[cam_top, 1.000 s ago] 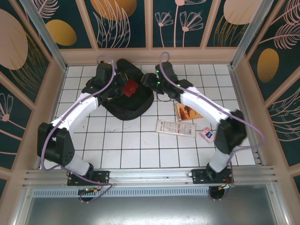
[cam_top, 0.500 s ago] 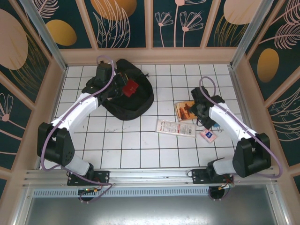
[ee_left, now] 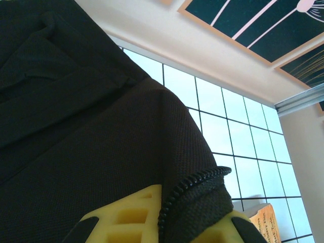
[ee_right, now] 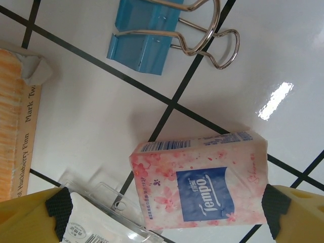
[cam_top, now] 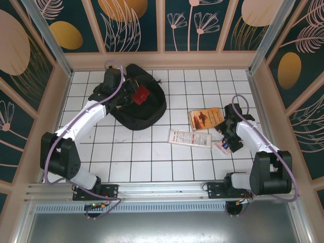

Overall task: Pack the student bag
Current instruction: Pick up the personal item from the bottom-right of the table.

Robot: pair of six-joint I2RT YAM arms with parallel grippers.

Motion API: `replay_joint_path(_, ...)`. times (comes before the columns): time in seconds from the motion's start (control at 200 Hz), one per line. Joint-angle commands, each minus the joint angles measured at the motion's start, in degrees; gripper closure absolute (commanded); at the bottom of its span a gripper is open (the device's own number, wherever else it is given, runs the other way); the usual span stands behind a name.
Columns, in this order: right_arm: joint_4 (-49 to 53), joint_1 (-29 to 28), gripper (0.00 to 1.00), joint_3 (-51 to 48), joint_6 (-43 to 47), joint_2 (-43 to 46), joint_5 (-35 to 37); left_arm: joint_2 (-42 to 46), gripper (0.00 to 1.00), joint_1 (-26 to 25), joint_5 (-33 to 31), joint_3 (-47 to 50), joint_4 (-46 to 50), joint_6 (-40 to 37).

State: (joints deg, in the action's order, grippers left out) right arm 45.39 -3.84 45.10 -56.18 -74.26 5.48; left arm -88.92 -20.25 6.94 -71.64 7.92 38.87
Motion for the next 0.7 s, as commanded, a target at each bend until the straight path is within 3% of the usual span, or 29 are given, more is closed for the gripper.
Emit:
replay_joint_path(0.0,3.29,0.21,0.01,0.38,1.20,-0.49,-0.18,-0.02,1.00,0.12,1.37,-0.26,-2.91,0.15)
replay_joint_path(0.275,6.12,0.32,0.01,-0.07,2.35,-1.13,-0.42,0.18,1.00,0.10,1.08,-0.27,-2.78,0.13)
replay_joint_path(0.691,-4.36,0.89,0.06,-4.82,4.68,-5.70,-4.33,0.59,1.00,0.08,1.00,-0.34,-2.82,-0.10)
